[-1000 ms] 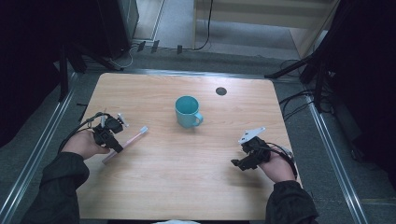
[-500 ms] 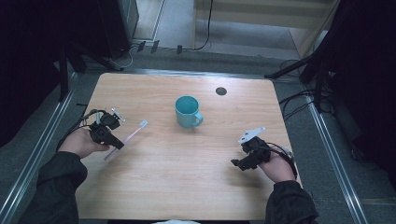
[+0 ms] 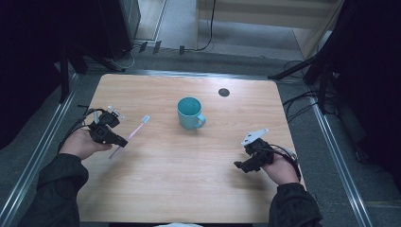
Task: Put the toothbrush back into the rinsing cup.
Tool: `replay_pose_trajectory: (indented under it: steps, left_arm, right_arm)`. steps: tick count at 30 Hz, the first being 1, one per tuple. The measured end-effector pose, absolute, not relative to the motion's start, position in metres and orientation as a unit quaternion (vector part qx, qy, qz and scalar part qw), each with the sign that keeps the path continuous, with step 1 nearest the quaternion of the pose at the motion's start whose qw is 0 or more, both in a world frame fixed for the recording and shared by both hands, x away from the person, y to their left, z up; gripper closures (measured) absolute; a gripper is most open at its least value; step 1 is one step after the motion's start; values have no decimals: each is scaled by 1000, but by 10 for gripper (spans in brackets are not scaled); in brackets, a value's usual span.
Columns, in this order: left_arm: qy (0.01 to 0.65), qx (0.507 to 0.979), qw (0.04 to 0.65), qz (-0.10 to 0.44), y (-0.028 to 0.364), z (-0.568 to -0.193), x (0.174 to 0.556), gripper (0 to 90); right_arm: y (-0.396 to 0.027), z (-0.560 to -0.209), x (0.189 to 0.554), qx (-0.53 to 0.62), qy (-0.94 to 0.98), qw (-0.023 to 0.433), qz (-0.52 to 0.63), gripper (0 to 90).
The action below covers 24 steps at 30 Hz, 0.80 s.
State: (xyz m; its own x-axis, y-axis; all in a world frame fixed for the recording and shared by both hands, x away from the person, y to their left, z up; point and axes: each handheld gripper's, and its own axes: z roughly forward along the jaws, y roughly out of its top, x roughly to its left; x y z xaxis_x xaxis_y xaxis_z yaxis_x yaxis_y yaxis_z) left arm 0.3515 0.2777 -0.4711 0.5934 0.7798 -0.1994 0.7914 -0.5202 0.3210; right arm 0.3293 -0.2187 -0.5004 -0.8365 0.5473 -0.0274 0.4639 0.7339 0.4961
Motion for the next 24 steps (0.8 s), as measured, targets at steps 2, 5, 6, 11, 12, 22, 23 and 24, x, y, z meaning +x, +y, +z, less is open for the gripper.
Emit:
replay_pose_trajectory:
  steps: [2, 5, 6, 11, 12, 22, 23, 24]
  left_arm:
    - [453, 868, 204, -14, 279, -468, 351, 791]
    - [453, 864, 219, -9, 280, -466, 351, 791]
    - [455, 862, 224, -8, 280, -466, 350, 791]
    - [466, 847, 255, 1, 284, -461, 349, 791]
    - [466, 847, 255, 1, 284, -461, 349, 790]
    - [466, 839, 281, 25, 279, -454, 340, 791]
    - [471, 831, 294, 34, 278, -451, 339, 790]
    - [471, 831, 294, 34, 278, -451, 339, 791]
  right_arm:
    - [-219, -500, 329, 273, 927, 86, 243, 212]
    - [-219, -500, 330, 272, 927, 86, 244, 212]
    - [-218, -500, 330, 271, 927, 86, 244, 212]
    - [-217, -500, 331, 271, 927, 84, 245, 212]
    - [-217, -500, 331, 271, 927, 84, 245, 212]
    - [-214, -500, 333, 265, 929, 84, 246, 212]
    - [-213, -499, 334, 265, 929, 83, 245, 212]
    - [-213, -499, 334, 265, 929, 83, 245, 212]
